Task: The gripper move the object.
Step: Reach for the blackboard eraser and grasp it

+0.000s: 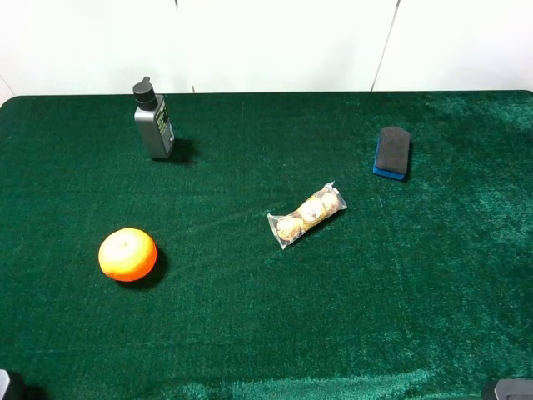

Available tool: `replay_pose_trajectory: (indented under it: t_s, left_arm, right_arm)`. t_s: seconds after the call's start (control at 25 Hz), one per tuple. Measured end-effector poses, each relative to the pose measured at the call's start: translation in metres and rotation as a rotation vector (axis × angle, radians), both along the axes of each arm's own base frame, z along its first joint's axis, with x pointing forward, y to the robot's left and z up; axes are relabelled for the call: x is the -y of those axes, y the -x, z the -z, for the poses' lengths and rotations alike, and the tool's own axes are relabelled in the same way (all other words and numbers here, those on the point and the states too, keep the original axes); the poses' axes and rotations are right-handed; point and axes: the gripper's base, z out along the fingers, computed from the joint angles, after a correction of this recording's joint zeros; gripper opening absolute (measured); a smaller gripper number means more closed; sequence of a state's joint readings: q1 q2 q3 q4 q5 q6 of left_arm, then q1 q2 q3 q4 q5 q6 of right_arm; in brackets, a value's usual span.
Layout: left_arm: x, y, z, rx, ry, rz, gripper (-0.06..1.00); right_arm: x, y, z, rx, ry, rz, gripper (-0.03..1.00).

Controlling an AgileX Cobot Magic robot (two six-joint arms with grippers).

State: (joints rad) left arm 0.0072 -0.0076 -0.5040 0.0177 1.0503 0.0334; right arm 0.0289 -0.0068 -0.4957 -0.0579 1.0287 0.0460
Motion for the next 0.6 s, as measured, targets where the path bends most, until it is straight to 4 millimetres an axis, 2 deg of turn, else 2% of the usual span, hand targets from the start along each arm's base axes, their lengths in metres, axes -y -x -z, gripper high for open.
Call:
replay_pose_trajectory:
  t_s: [0.6]
  left_arm:
    - [0.0000,0.0000,0.0000,0.000,0.000,0.000,0.99]
  right_arm:
    - [0.0000,0.0000,0.0000,0.000,0.000,0.000,0.69]
